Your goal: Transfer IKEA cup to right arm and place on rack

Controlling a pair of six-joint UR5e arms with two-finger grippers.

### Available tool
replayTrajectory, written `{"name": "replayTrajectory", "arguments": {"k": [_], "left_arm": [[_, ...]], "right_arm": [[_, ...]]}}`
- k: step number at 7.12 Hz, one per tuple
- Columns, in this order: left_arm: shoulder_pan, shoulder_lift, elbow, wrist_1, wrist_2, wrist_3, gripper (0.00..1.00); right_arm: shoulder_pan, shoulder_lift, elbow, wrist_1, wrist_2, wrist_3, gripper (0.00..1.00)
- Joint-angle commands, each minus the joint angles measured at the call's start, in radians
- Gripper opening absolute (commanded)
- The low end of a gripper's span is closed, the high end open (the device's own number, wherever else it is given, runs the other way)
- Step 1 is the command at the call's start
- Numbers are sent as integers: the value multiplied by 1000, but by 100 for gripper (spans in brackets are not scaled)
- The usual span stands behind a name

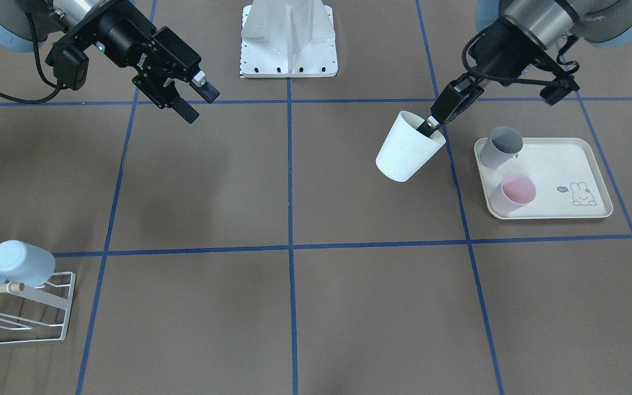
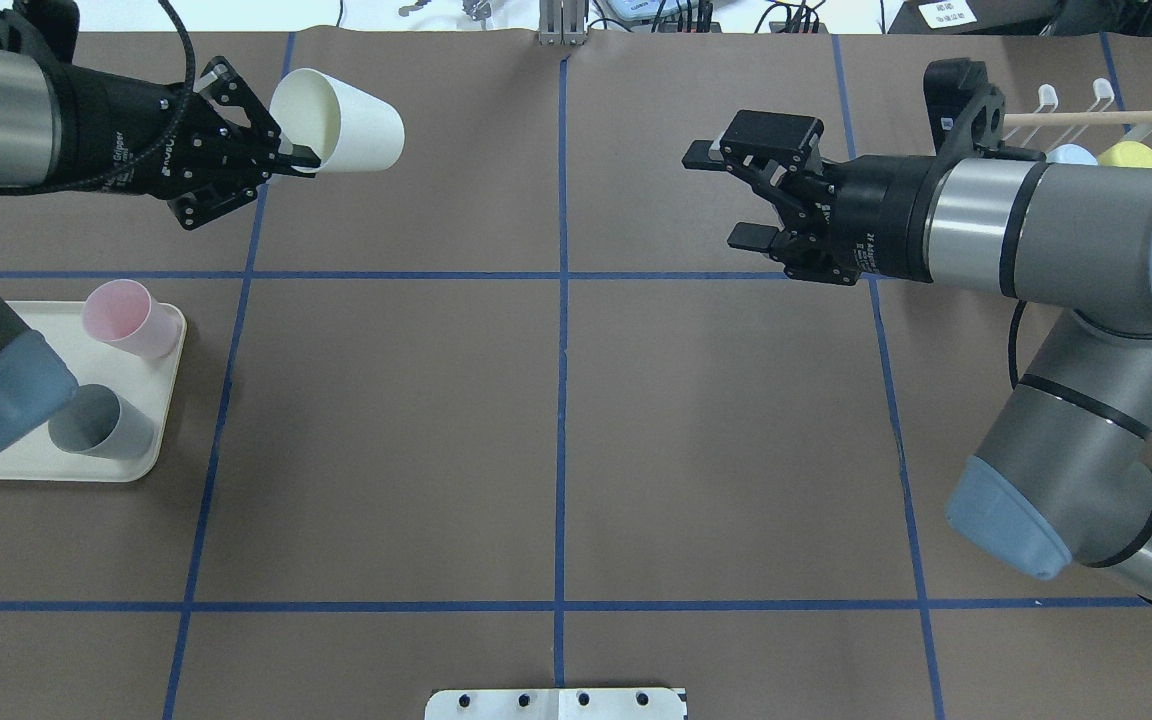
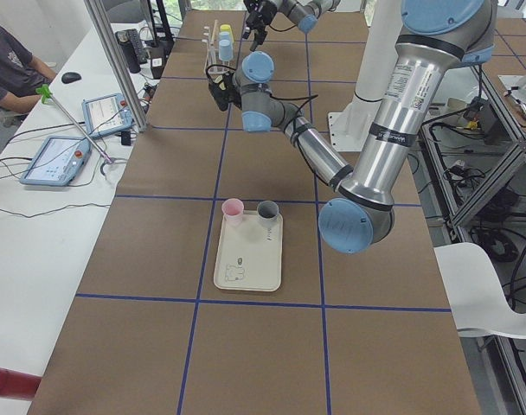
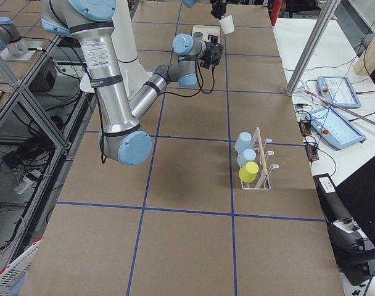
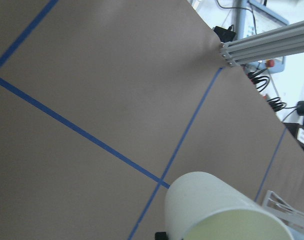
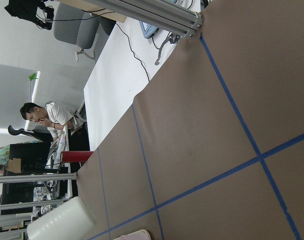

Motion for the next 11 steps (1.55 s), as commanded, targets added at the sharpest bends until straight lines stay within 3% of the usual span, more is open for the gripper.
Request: {"name": "replayTrajectory", "arguments": {"k": [1, 2, 4, 7, 11], "left_arm": [[104, 12, 50, -264, 204, -200, 0], [146, 12, 85, -389, 299, -269, 0], [256, 11, 130, -507, 456, -274, 0], [386, -61, 156, -515, 619, -323, 0], [477, -140, 210, -515, 745, -322, 0]], "right_arm": [[-6, 3, -58, 142, -8, 76, 100], [-11, 6, -98, 237, -13, 106, 100], [-49, 15, -152, 341, -64, 130, 100], [-147, 56, -166, 355, -196, 129, 100], [-164, 102, -207, 355, -220, 130, 100]]}}
